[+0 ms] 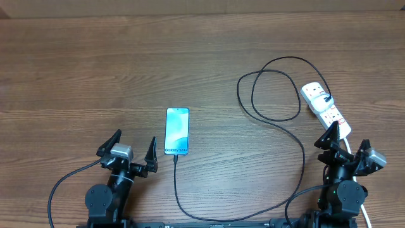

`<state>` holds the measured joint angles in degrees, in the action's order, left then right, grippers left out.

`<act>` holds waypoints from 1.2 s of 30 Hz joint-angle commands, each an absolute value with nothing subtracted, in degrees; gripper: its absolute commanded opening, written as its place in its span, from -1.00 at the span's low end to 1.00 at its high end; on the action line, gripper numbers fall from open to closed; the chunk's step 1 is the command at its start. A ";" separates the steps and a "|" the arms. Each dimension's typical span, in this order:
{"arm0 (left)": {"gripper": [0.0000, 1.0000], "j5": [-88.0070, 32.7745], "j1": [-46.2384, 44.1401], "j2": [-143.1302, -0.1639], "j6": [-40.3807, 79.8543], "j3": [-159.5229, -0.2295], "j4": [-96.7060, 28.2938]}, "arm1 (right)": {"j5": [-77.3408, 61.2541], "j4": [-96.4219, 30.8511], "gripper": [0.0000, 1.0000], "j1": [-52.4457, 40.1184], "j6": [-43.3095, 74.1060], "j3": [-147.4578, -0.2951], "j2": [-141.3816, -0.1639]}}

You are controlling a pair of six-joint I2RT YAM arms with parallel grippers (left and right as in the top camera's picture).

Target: Plug charger to phone and switch on socket

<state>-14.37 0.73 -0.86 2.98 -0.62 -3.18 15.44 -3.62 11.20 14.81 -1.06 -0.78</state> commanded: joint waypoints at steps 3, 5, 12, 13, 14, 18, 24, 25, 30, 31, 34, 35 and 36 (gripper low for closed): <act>0.99 -14.46 0.40 -0.25 2.79 -0.25 -3.01 | 15.81 -3.29 0.99 11.31 14.98 -0.47 -0.16; 0.99 -14.46 0.40 -0.25 2.79 -0.25 -3.01 | 15.81 -3.29 1.00 11.31 14.98 -0.47 -0.16; 0.99 -14.44 0.40 -0.25 2.79 -0.25 -3.01 | 15.81 -3.27 1.00 11.31 14.98 -0.47 -0.16; 1.00 -14.44 0.40 -0.25 2.79 -0.25 -3.01 | 15.81 -3.29 1.00 11.31 14.98 -0.47 -0.16; 0.99 -14.46 0.43 -0.25 2.79 -0.25 -3.01 | 15.81 -3.27 1.00 11.31 14.98 -0.47 -0.16; 0.99 -14.44 1.72 -0.25 2.79 -0.25 -3.03 | 15.81 -3.27 1.00 11.31 14.98 -0.47 -0.16; 0.99 -14.44 6.11 -0.25 2.79 -0.25 -3.01 | 15.81 -3.27 0.99 11.31 14.98 -0.47 -0.16; 0.99 -14.44 6.26 -0.25 2.79 -0.25 -3.01 | 15.81 -3.27 1.00 11.31 14.98 -0.47 -0.16; 0.99 -14.46 5.85 -0.25 2.79 -0.25 -2.98 | 15.81 -3.27 1.00 11.31 14.98 -0.45 -0.16; 0.99 -14.44 5.85 -0.25 2.79 -0.25 -2.98 | 15.81 -3.27 1.00 11.31 14.98 -0.45 -0.16; 0.99 -14.46 5.85 -0.25 2.79 -0.25 -2.98 | 15.81 -3.27 1.00 11.31 14.98 -0.45 -0.16; 0.99 -14.46 5.85 -0.25 2.79 -0.25 -2.98 | 15.81 -3.27 1.00 11.33 14.98 -0.45 -0.16; 0.99 -14.46 5.82 -0.25 2.79 -0.25 -2.98 | 15.81 -3.27 1.00 11.33 14.98 -0.47 -0.16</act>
